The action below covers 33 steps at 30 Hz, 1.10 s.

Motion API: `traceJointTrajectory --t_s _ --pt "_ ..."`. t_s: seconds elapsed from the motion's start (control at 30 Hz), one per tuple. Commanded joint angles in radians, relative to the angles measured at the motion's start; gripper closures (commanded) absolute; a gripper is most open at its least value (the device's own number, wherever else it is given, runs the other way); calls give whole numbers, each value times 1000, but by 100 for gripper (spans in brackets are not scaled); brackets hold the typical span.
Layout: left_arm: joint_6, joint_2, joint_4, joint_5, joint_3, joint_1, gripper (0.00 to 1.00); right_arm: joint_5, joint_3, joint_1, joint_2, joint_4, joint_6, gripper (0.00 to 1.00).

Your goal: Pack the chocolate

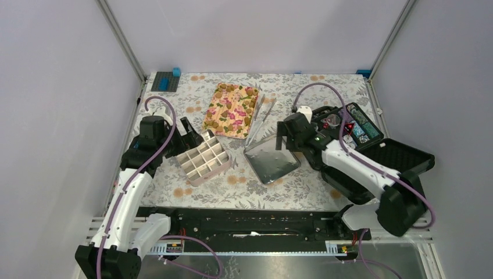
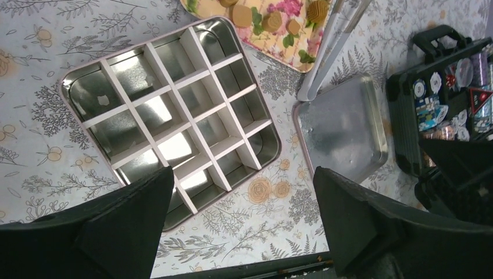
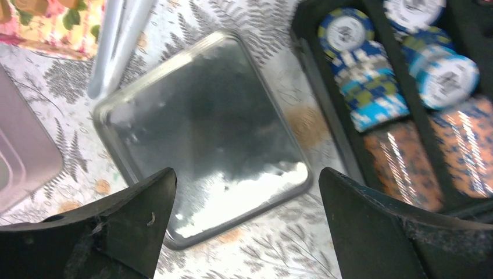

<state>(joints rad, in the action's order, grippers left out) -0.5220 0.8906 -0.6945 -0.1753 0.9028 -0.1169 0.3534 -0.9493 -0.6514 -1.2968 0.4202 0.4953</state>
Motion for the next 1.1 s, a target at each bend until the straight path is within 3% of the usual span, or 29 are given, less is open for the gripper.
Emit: traceJointTrajectory --t_s 0.0,0.17,0.5,1.07 --pt "34 -14 31 66 12 -70 1 -95 -180 1 -185 -70 56 1" --pt "38 -24 17 88 13 -114 1 -107 -437 -12 -473 10 158 0" --pt "81 -33 0 109 1 -122 1 -27 -790 -35 -811 110 206 0" --pt "102 -7 -48 166 33 -122 1 75 -805 -32 -944 162 189 0"
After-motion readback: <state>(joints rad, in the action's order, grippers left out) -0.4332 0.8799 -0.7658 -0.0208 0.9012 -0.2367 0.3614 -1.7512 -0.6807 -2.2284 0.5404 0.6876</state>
